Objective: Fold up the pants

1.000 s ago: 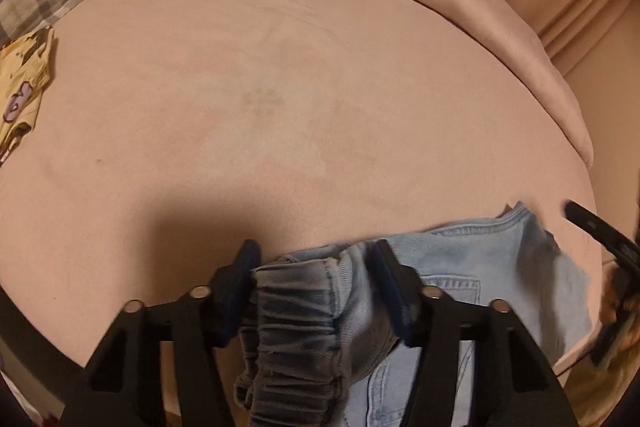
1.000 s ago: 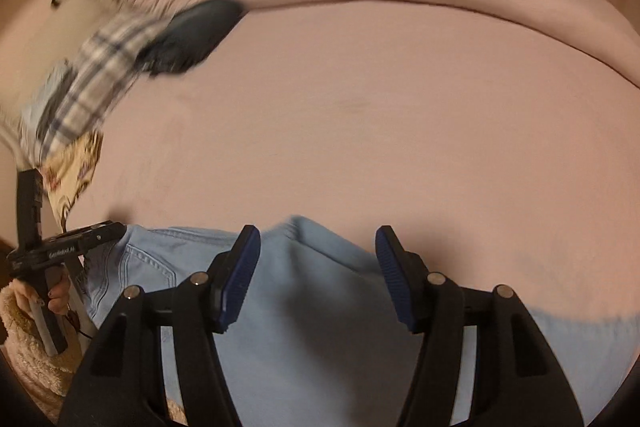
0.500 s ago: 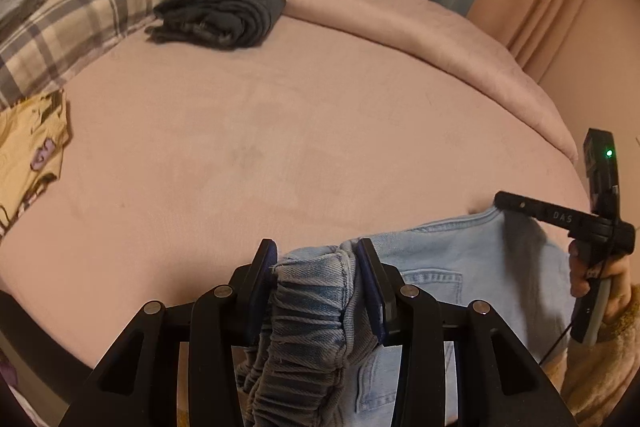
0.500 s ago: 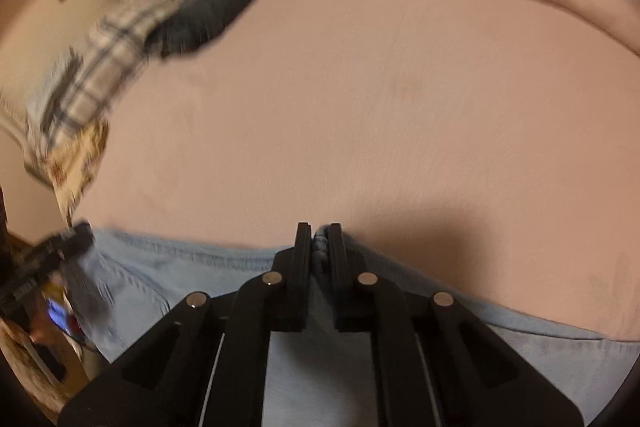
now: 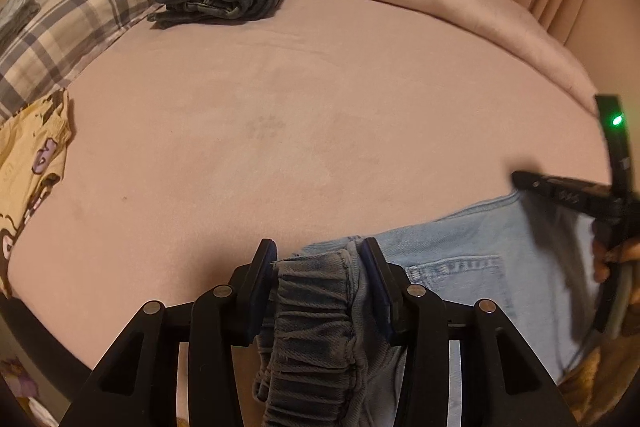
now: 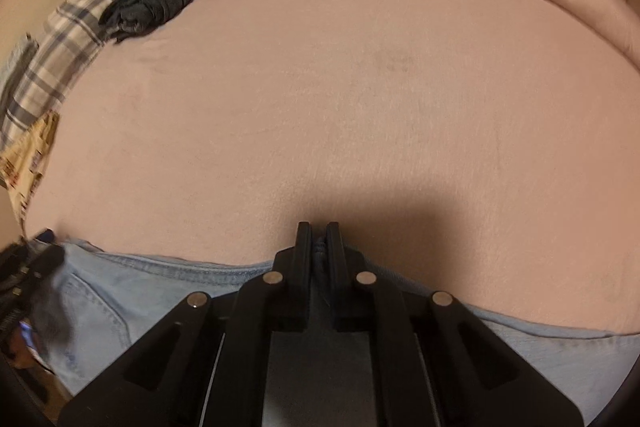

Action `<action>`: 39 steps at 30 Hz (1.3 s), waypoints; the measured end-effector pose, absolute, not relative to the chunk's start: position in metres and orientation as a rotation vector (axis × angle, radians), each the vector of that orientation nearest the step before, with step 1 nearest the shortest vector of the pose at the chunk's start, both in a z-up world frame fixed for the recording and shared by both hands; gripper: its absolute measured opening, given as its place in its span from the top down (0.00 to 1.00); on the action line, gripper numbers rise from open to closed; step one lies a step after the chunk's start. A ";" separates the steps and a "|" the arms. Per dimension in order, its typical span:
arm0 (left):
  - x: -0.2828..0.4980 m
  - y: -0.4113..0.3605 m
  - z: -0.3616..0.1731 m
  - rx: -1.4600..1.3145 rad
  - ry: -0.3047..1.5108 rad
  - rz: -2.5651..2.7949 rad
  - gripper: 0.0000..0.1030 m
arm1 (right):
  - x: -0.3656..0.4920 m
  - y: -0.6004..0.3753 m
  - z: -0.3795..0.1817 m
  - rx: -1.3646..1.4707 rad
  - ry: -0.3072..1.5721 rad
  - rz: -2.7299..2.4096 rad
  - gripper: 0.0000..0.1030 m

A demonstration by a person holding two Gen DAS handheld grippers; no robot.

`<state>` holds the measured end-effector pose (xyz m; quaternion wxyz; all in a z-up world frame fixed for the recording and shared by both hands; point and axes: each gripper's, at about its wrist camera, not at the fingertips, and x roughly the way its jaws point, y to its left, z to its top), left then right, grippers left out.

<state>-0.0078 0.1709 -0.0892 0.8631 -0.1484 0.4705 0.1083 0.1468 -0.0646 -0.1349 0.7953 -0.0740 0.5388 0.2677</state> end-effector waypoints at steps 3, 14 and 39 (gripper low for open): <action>-0.020 0.179 -0.070 -0.388 0.946 0.238 0.54 | 0.150 -0.066 -0.135 -0.150 1.165 0.569 0.93; -0.002 0.156 -0.071 -0.406 0.952 0.129 0.78 | 0.152 -0.071 -0.136 -0.125 1.167 0.557 0.92; 0.002 0.127 -0.072 -0.374 0.969 0.086 0.90 | 0.154 -0.065 -0.138 -0.148 1.154 0.532 0.95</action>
